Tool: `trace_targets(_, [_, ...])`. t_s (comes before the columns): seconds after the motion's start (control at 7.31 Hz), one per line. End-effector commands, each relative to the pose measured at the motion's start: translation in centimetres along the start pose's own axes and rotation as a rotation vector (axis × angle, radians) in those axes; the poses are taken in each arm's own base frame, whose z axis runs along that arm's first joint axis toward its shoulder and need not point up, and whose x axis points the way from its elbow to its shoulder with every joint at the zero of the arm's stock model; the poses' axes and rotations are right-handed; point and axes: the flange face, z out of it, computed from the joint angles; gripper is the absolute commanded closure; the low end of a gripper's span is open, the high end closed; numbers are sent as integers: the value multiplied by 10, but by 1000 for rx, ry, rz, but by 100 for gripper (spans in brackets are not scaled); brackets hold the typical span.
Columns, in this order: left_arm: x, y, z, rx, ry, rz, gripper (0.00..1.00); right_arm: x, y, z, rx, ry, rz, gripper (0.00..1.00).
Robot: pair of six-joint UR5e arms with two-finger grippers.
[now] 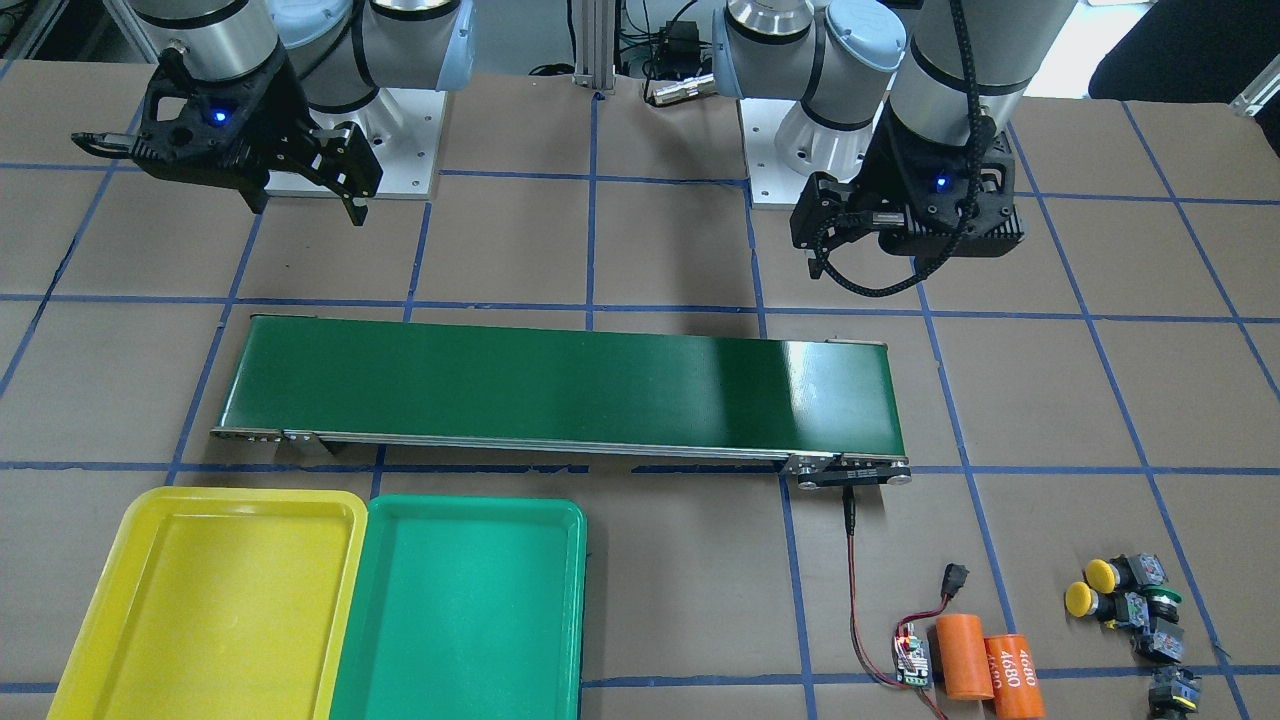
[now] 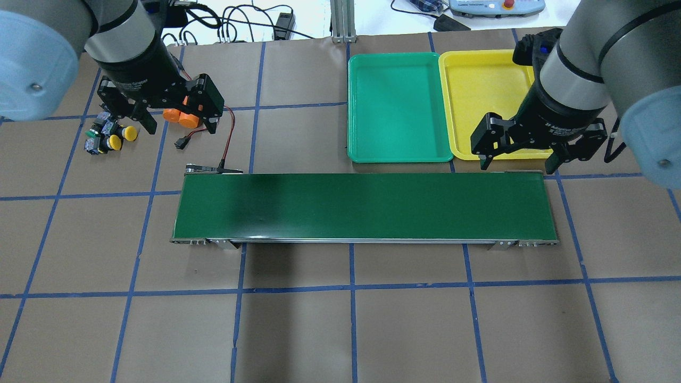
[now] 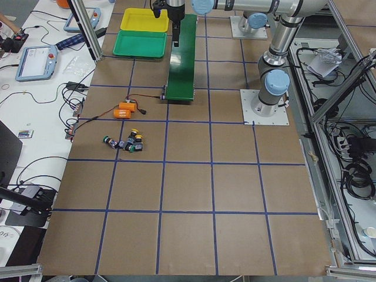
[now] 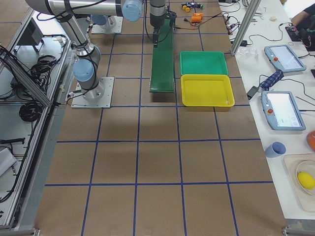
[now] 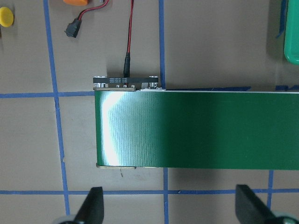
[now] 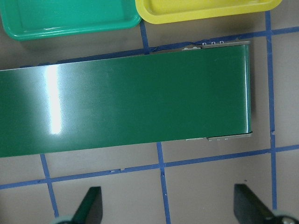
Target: Sort buttons by color to trays
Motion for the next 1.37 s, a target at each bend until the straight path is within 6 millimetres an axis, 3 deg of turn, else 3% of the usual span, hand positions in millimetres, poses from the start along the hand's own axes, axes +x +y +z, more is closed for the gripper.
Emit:
trace_targets(0.0, [-8, -4, 2, 41, 5, -13, 0, 1, -5, 4, -4, 16, -3, 0])
trace_targets(0.27, [-25, -34, 3, 31, 2, -12, 0, -1, -4, 6, -9, 1, -12, 0])
trace_targets(0.41, [-34, -60, 12, 25, 8, 18, 0, -1, -3, 6, -9, -2, -9, 0])
trace_targets(0.55, [-50, -102, 38, 20, 29, 99, 0, -1, -3, 5, -8, -2, -10, 0])
trace_targets(0.68, [-86, -139, 64, 18, 90, 111, 0, -1, -3, 5, -8, 1, -16, 0])
trace_targets(0.96, [-186, -201, 127, 81, 101, 156, 0, -1, -4, 6, -7, 3, -17, 0])
trace_targets(1.09, [-216, -223, 158, 93, 93, 126, 0, -1, -3, 6, -8, 1, -15, 0])
trace_targets(1.23, [-228, -250, 162, 132, 69, 87, 0, -1, -3, 7, -9, 1, -13, 0])
